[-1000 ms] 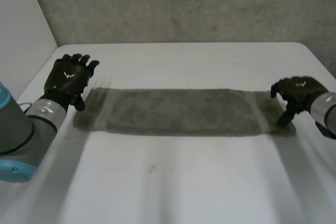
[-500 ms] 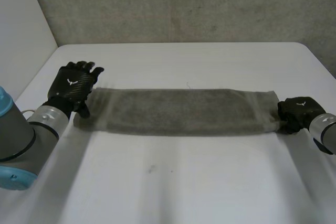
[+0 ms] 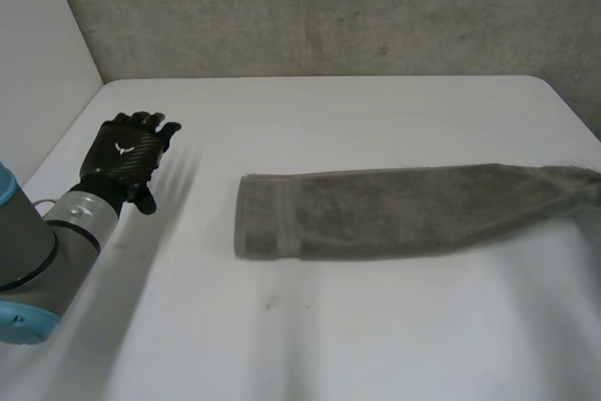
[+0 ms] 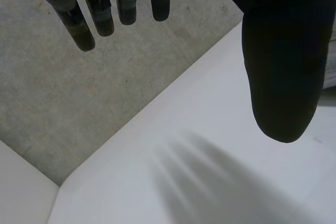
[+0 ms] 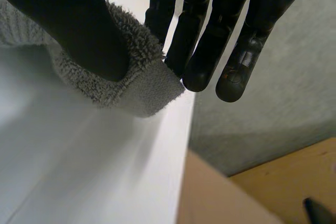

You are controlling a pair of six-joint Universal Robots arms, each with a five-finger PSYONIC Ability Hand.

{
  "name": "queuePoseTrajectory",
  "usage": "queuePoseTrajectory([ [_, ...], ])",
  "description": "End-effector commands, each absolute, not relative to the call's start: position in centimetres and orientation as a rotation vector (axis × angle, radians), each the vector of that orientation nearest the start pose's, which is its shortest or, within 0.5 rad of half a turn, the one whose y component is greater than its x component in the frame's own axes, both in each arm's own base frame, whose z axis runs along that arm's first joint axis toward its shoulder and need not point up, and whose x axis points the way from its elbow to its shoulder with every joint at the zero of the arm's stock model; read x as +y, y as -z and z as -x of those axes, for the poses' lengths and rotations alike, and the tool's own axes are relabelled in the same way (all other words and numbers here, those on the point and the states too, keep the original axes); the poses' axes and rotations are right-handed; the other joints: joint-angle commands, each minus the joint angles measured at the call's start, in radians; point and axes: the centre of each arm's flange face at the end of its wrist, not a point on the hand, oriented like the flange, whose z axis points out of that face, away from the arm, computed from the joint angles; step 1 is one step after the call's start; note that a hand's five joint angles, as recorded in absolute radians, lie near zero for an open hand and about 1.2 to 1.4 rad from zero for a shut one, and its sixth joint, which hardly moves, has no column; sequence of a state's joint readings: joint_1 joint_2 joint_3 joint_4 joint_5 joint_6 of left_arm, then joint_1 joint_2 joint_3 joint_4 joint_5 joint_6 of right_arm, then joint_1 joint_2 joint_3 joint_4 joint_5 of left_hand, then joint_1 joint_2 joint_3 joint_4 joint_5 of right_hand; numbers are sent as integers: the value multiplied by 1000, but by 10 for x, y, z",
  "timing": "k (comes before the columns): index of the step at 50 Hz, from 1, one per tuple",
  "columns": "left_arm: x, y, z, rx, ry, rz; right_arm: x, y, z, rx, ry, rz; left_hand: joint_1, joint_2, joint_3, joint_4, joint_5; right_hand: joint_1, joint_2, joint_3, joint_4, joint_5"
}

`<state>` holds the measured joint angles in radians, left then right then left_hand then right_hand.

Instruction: Fold the towel.

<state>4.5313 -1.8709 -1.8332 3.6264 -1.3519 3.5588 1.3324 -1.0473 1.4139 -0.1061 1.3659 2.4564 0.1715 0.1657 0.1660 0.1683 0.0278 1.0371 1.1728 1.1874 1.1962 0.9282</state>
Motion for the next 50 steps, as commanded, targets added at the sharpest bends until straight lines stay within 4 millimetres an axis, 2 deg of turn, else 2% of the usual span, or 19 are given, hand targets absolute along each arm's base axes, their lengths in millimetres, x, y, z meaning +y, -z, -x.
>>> queuePoseTrajectory([
  [1,-302,-182,207,2115,2140,-892,-402,-223,-135,2414,2250,965,3,9,9,6,-28,359,223,209,200,294],
  [3,-302,-185,208,2103,2150,-889,-386,-234,-188,2236,2265,1055,3,9,9,6,-28,359,223,209,200,294],
  [6,-302,-189,207,2093,2159,-882,-374,-238,-217,2133,2268,1111,3,9,9,6,-28,359,223,209,200,294],
  [8,-301,-193,207,2080,2170,-874,-344,-239,-278,1908,2267,1216,3,9,9,6,-28,359,223,209,200,294],
  [9,-301,-193,207,2080,2170,-874,-344,-239,-278,1907,2267,1217,3,9,9,6,-28,359,223,209,200,294],
  [11,-301,-197,206,2085,2183,-856,-309,-229,-331,1705,2241,1294,3,9,9,6,-28,359,223,209,200,294],
  [12,-301,-197,206,2085,2184,-855,-309,-229,-332,1704,2241,1294,3,9,9,6,-28,359,223,209,200,294],
  [14,-301,-199,207,2113,2210,-824,-275,-210,-370,1582,2169,1363,3,9,9,6,-28,359,223,209,200,294],
  [17,-301,-200,208,2134,2220,-807,-259,-197,-384,1555,2115,1399,3,9,9,6,-28,359,223,209,200,294],
  [22,-299,-201,211,2178,2246,-783,-198,-148,-423,1430,1872,1553,3,9,9,6,-28,359,223,209,200,294],
  [26,-298,-200,214,2184,2248,-796,-193,-137,-425,1438,1836,1578,3,9,9,6,-28,299,163,148,139,233],
  [27,-298,-199,217,2185,2252,-808,-195,-137,-425,1455,1837,1575,3,9,9,6,-28,-137,-273,-288,-297,-203],
  [28,-298,-199,217,2185,2252,-808,-195,-137,-425,1455,1837,1575,3,9,9,6,-28,-142,-277,-292,-301,-207],
  [29,-297,-199,221,2184,2261,-821,-198,-141,-424,1476,1851,1566,3,9,9,6,-28,-627,-763,-777,-786,-693],
  [30,-297,-198,227,2190,2271,-839,-200,-146,-422,1510,1869,1550,3,9,9,6,-28,-863,-998,-1013,-1022,-928],
  [36,-294,-195,250,2238,2320,-878,-229,-174,-394,1664,1950,1428,3,9,9,6,-28,-863,-998,-1013,-1022,-928],
  [41,-285,-191,280,2358,2393,-885,-256,-196,-336,1924,1865,1107,3,9,9,6,-28,-863,-998,-1013,-1022,-928],
  [44,-281,-188,288,2383,2399,-907,-268,-188,-304,2063,1790,977,3,9,9,6,-28,-863,-998,-1013,-1022,-928],
  [50,-267,-160,306,2489,2296,-1000,-277,-164,-270,2193,1684,931,13,18,18,16,-18,-863,-998,-1013,-1022,-928],
])
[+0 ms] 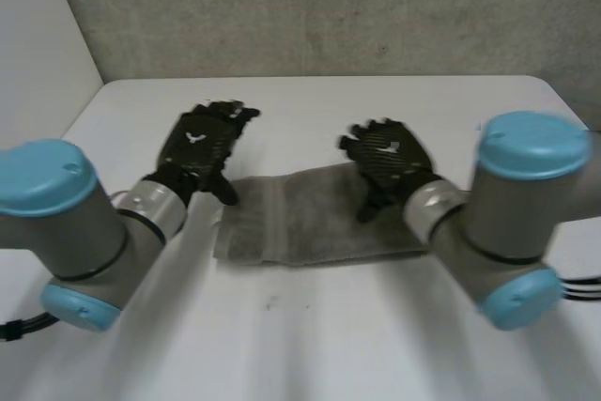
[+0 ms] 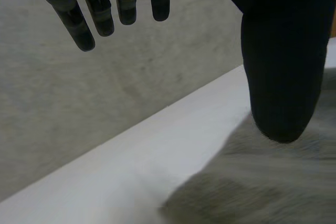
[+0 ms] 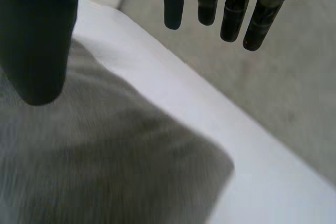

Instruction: Fold the towel.

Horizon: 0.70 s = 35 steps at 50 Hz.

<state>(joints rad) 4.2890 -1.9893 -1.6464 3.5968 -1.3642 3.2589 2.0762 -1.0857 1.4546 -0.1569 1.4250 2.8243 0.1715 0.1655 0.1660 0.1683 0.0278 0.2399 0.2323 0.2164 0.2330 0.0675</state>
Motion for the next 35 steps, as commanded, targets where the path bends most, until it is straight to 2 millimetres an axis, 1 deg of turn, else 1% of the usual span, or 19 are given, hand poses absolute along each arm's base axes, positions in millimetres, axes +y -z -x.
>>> queuePoseTrajectory([
  [1,-267,-151,304,2511,2245,-993,-279,-157,-262,2221,1655,924,13,19,18,16,-18,-65,-58,-42,-58,-68],
  [2,-266,-143,303,2530,2190,-986,-280,-151,-255,2246,1629,917,13,19,18,16,-18,-18,-10,6,-11,-20],
  [6,-265,-132,298,2534,2094,-988,-280,-141,-245,2280,1602,920,10,16,15,13,-21,124,132,147,131,122],
  [8,-262,-127,295,2514,2034,-1018,-279,-134,-239,2296,1588,939,7,13,12,10,-24,355,362,378,362,353],
  [9,-262,-127,295,2514,2033,-1018,-279,-134,-239,2296,1588,940,7,13,12,10,-24,356,364,379,363,354],
  [11,-260,-128,293,2508,2024,-1027,-280,-128,-240,2292,1586,955,4,10,9,7,-27,610,618,633,617,608],
  [12,-260,-128,293,2508,2024,-1027,-280,-128,-240,2292,1586,955,4,10,9,7,-27,611,619,635,618,609],
  [13,-258,-130,293,2504,2031,-1028,-281,-128,-240,2283,1601,954,4,10,9,7,-27,768,776,792,775,766],
  [14,-258,-130,293,2504,2031,-1028,-281,-128,-240,2283,1601,954,4,10,9,7,-27,770,777,793,777,768],
  [16,-253,-139,296,2487,2062,-1039,-284,-129,-241,2263,1636,953,3,9,9,6,-28,1042,1049,1065,1049,1039],
  [17,-253,-139,296,2487,2062,-1039,-284,-129,-241,2263,1637,953,3,9,9,6,-28,1043,1051,1066,1050,1041],
  [18,-251,-144,297,2476,2081,-1045,-286,-130,-242,2251,1653,954,3,9,9,6,-28,1155,1163,1179,1162,1153],
  [23,-240,-155,300,2453,2123,-1067,-286,-132,-244,2233,1672,959,3,9,9,6,-28,1156,1164,1180,1163,1154],
  [28,-234,-166,297,2433,2153,-1065,-293,-143,-247,2204,1731,960,3,9,9,6,-28,1156,1164,1180,1163,1154],
  [29,-233,-169,294,2426,2161,-1057,-297,-150,-248,2187,1764,955,3,9,9,6,-28,1156,1164,1180,1163,1154],
  [30,-233,-169,294,2426,2161,-1057,-297,-150,-248,2187,1764,955,3,9,9,6,-28,1156,1164,1180,1163,1154],
  [32,-232,-175,289,2413,2174,-1034,-308,-165,-253,2140,1837,951,3,9,9,6,-28,1156,1164,1180,1163,1154],
  [33,-232,-175,289,2413,2174,-1033,-308,-166,-253,2139,1837,951,3,9,9,6,-28,1156,1164,1180,1163,1154],
  [35,-237,-178,278,2410,2165,-978,-309,-186,-270,2040,1919,1005,3,9,9,6,-28,1156,1164,1180,1163,1154],
])
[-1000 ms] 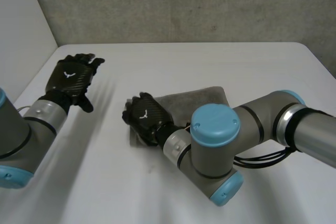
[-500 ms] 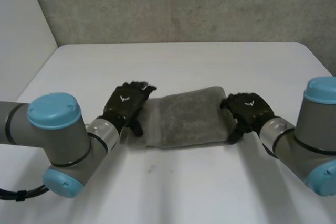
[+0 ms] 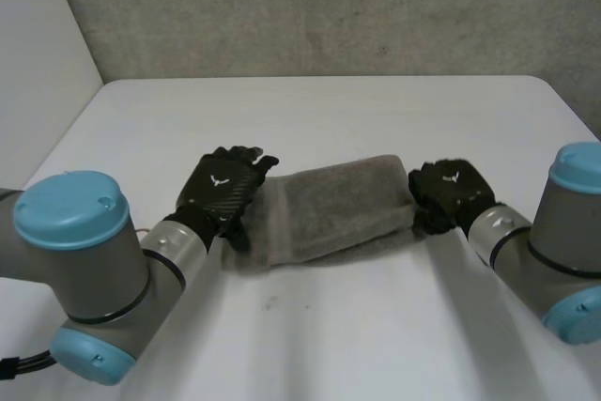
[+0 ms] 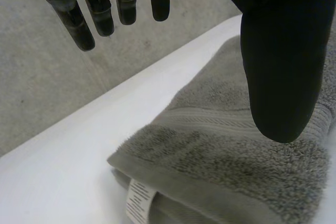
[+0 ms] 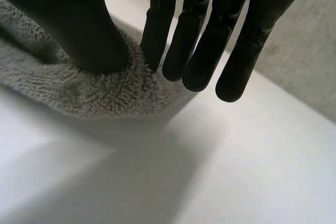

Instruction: Fold the towel.

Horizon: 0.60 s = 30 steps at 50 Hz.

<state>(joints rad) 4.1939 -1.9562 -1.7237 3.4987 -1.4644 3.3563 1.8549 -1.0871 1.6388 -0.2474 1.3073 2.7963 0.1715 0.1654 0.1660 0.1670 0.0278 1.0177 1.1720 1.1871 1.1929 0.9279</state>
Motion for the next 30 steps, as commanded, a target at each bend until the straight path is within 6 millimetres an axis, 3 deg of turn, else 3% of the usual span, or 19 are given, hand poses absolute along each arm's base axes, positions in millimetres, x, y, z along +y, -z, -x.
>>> queuePoseTrajectory([
  [1,-237,-178,278,2410,2165,-978,-309,-186,-270,2039,1919,1005,3,9,9,8,-28,379,224,209,203,294],
  [3,-243,-185,264,2394,2168,-912,-293,-206,-307,1873,1971,1117,3,9,9,8,-28,379,224,209,203,294],
  [4,-243,-185,264,2394,2168,-911,-293,-206,-307,1872,1972,1118,3,9,9,8,-28,379,224,209,203,294],
  [7,-255,-194,241,2375,2160,-803,-258,-211,-361,1668,1955,1272,3,9,9,8,-28,379,224,209,203,294],
  [8,-255,-194,241,2375,2160,-802,-257,-211,-361,1668,1954,1272,3,9,9,8,-28,379,224,209,203,294],
  [10,-264,-200,226,2357,2157,-724,-233,-194,-387,1587,1874,1367,3,9,9,8,-28,379,224,209,203,294],
  [13,-267,-202,220,2356,2151,-694,-221,-181,-398,1563,1825,1409,3,9,9,8,-28,379,224,209,203,294],
  [15,-271,-205,212,2360,2148,-646,-199,-156,-415,1517,1723,1482,3,9,9,8,-28,379,224,209,203,294],
  [20,-272,-205,210,2382,2146,-621,-182,-130,-423,1493,1637,1557,3,9,9,8,-28,379,224,209,203,294],
  [24,-270,-204,213,2390,2154,-638,-183,-135,-423,1496,1644,1549,3,9,9,8,-28,379,224,209,203,294],
  [25,-270,-205,215,2387,2163,-647,-184,-143,-422,1493,1656,1527,3,9,9,8,-28,249,94,79,74,164],
  [26,-271,-206,216,2385,2168,-647,-184,-158,-420,1486,1679,1488,3,9,9,8,-28,-188,-343,-358,-364,-273],
  [27,-271,-206,216,2385,2168,-647,-184,-158,-420,1485,1680,1488,3,9,9,8,-28,-193,-347,-362,-368,-278],
  [28,-273,-208,218,2377,2180,-648,-190,-176,-415,1498,1706,1416,3,9,9,8,-28,-565,-719,-734,-740,-650],
  [29,-273,-208,218,2377,2181,-648,-190,-176,-415,1498,1707,1415,3,9,9,8,-28,-569,-723,-738,-744,-653],
  [30,-274,-211,222,2364,2206,-657,-204,-191,-405,1541,1733,1315,3,9,9,8,-28,-702,-857,-872,-878,-787],
])
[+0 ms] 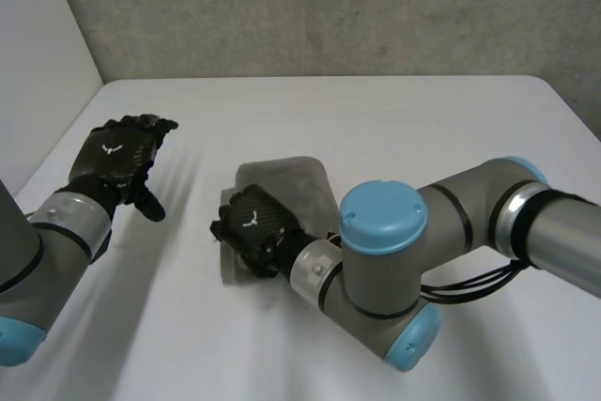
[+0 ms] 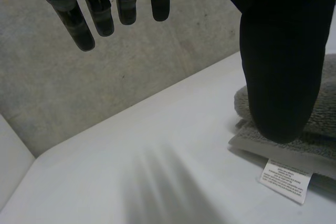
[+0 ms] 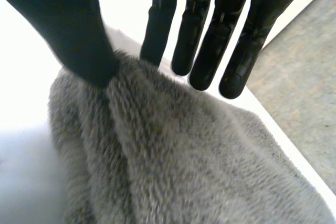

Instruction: Fold the towel.

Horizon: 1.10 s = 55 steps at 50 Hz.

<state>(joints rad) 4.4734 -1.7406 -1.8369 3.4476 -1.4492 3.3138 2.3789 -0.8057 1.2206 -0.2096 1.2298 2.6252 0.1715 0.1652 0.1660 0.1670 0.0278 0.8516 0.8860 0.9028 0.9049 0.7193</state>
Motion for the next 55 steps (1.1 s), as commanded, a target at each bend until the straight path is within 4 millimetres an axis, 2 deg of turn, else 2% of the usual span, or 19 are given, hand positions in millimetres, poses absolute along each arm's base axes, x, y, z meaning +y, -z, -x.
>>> queuePoseTrajectory([
  [1,-274,-213,230,2356,2235,-680,-222,-204,-389,1610,1758,1197,3,9,9,8,-28,-639,-674,-690,-693,-682],
  [2,-274,-213,230,2355,2235,-680,-223,-204,-389,1611,1758,1196,3,9,9,8,-28,-640,-675,-692,-694,-683],
  [4,-274,-213,251,2369,2278,-741,-242,-221,-364,1698,1773,1021,3,9,9,8,-28,-677,-711,-728,-730,-719],
  [8,-273,-211,269,2400,2315,-777,-250,-227,-345,1760,1760,910,4,10,9,8,-27,-677,-711,-728,-730,-719],
  [12,-272,-199,295,2516,2338,-786,-265,-215,-317,1895,1712,809,10,16,15,14,-21,-677,-711,-728,-730,-719],
  [19,-267,-170,325,2674,2279,-824,-274,-197,-309,2015,1588,729,19,25,24,23,-12,-677,-711,-728,-730,-719],
  [23,-265,-146,323,2751,2140,-838,-278,-183,-317,2067,1489,737,27,34,33,32,-4,-677,-711,-728,-730,-719],
  [27,-265,-140,317,2783,2073,-819,-281,-174,-324,2095,1433,752,30,37,36,35,-1,-677,-711,-728,-730,-719],
  [32,-279,-132,285,2795,1959,-669,-273,-158,-349,2073,1371,820,30,37,36,35,-1,-677,-711,-728,-730,-719],
  [35,-280,-133,279,2781,1943,-666,-270,-153,-354,2070,1360,836,30,37,36,35,-1,-677,-711,-728,-730,-719],
  [40,-270,-121,272,2726,1842,-798,-269,-126,-362,2102,1322,883,24,31,30,29,-6,-677,-711,-728,-730,-719],
  [44,-266,-117,271,2708,1815,-849,-272,-119,-362,2123,1332,918,24,31,30,29,-6,-677,-711,-728,-730,-719],
  [46,-265,-117,271,2702,1812,-860,-273,-121,-362,2129,1356,937,24,31,30,29,-6,-677,-711,-728,-730,-719],
  [49,-262,-123,275,2690,1836,-877,-276,-141,-361,2104,1441,952,19,25,24,23,-12,-677,-711,-728,-730,-719],
  [50,-261,-131,276,2674,1871,-880,-276,-160,-361,2072,1491,943,16,22,21,20,-15,-677,-711,-728,-730,-719],
  [51,-261,-131,276,2674,1872,-880,-276,-160,-361,2072,1491,943,16,22,21,20,-15,-677,-711,-728,-730,-719],
  [53,-260,-158,281,2608,1989,-880,-276,-199,-359,1992,1594,916,10,16,15,14,-21,-677,-711,-728,-730,-719],
  [54,-260,-158,281,2608,1990,-880,-276,-199,-359,1991,1594,916,10,16,15,14,-21,-677,-711,-728,-730,-719],
  [55,-260,-175,283,2571,2059,-871,-276,-218,-355,1958,1644,900,7,13,12,11,-24,-677,-711,-728,-730,-719],
])
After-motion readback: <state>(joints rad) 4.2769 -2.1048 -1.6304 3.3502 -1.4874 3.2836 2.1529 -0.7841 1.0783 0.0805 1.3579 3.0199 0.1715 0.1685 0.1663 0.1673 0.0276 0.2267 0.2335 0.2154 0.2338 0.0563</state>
